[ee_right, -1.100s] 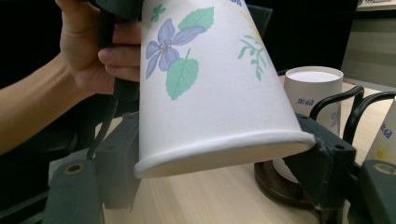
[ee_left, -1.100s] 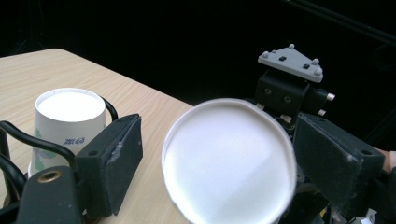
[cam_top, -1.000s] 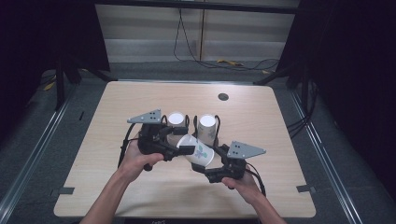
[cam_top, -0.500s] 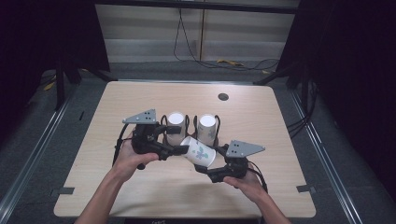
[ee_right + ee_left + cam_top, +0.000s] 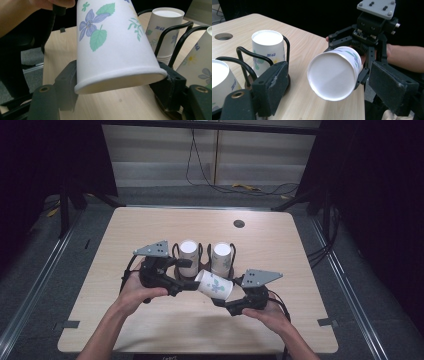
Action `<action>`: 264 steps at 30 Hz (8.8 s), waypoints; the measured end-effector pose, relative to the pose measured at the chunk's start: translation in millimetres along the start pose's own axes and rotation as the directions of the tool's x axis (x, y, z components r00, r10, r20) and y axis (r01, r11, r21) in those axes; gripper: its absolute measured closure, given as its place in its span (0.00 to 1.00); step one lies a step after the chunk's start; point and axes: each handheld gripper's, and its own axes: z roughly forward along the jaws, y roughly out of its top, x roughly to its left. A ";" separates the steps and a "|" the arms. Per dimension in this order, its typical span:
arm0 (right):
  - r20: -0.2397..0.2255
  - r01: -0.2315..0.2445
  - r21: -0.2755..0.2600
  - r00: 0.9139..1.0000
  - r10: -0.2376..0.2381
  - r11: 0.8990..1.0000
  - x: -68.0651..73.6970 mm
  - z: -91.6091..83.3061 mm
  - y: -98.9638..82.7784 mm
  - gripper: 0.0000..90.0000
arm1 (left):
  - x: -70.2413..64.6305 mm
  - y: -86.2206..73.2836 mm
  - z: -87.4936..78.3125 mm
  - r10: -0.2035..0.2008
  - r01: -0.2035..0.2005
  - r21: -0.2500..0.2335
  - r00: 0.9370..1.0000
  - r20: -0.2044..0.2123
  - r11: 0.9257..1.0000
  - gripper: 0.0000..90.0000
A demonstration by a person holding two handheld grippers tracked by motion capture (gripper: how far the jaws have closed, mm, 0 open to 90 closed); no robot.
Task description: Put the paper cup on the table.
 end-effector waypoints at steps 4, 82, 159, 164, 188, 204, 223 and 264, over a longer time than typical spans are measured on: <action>-0.005 0.016 0.030 1.000 -0.015 0.999 -1.5 -1.8 3.0 0.33 | -0.4 -0.9 0.0 0.012 -0.012 0.023 1.000 -0.012 1.000 0.18; -0.180 0.237 0.429 0.968 -0.175 0.872 7.4 22.3 26.2 0.36 | -33.2 -0.3 56.4 0.306 -0.330 0.536 0.942 0.136 0.777 0.29; -0.082 0.159 0.312 0.987 -0.140 0.937 6.6 5.8 24.7 0.20 | -7.6 -27.7 21.7 0.252 -0.252 0.296 0.967 0.040 0.921 0.40; -0.052 0.130 0.262 0.991 -0.120 0.956 4.7 1.1 24.0 0.21 | -5.6 -30.9 14.0 0.244 -0.239 0.229 0.970 0.006 0.944 0.40; 0.050 0.026 0.156 0.998 -0.034 0.987 -0.6 -13.5 8.9 0.22 | 2.6 -50.5 -12.3 0.153 -0.148 0.052 0.980 -0.127 0.988 0.40; 0.012 -0.060 -0.060 0.998 0.061 0.996 3.6 -10.8 14.8 0.17 | -2.1 -54.2 0.2 0.136 -0.141 -0.092 0.989 -0.064 0.986 0.40; -0.094 -0.118 -0.190 0.990 0.101 0.975 7.3 16.0 35.1 0.15 | -10.9 -54.7 11.4 0.173 -0.174 -0.113 0.985 -0.023 0.978 0.40; -0.144 -0.131 -0.151 0.984 0.109 0.980 5.0 26.3 35.9 0.31 | -8.6 -56.3 15.9 0.150 -0.148 -0.083 0.989 0.016 0.985 0.27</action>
